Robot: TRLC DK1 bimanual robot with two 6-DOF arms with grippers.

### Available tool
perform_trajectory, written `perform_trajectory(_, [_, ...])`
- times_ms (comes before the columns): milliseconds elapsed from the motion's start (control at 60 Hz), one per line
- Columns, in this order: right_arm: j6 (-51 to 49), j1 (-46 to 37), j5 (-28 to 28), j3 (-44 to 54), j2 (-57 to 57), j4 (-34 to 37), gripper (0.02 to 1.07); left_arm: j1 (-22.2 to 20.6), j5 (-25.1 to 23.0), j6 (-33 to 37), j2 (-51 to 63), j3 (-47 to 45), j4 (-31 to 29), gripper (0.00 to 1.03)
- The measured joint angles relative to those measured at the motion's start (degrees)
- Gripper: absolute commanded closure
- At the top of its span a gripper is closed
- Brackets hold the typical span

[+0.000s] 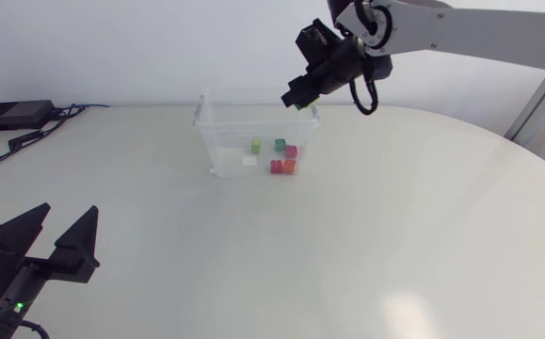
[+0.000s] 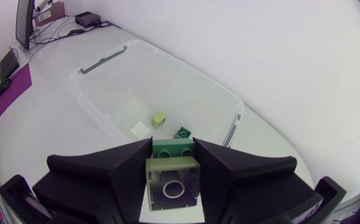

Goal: Place the duplo bricks in the container

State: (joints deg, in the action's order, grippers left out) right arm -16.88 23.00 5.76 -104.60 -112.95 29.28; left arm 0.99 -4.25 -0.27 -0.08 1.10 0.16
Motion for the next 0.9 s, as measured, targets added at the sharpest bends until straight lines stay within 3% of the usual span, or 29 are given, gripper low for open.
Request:
perform_trajectory(250, [2.16,0.79,-0.81,-2.27,-4.87,-8.70,0.84,0.00,0.00,0.00,0.00,0.00,0.00,0.04])
perform_trajectory(267, [2.16,0.85,-1.20,-2.40,-5.09,-9.16,0.74,0.00,0.00,0.00,0.00,0.00,0.00,0.04])
perform_trajectory(350, [2.29,1.09,-3.80,-2.51,-6.49,-12.76,0.06,0.00,0.00,0.00,0.00,0.00,0.00,0.04])
perform_trajectory(567, [2.36,1.31,-7.72,1.97,-6.34,-23.08,0.06,0.00,0.00,0.00,0.00,0.00,0.00,0.04])
perform_trajectory(667, [3.30,0.68,-9.18,6.78,-2.67,-23.76,0.06,0.00,0.00,0.00,0.00,0.00,0.00,0.04])
perform_trajectory(900, [4.15,-6.23,-10.08,18.99,17.44,-25.33,0.06,0.00,0.00,0.00,0.00,0.00,0.00,0.04])
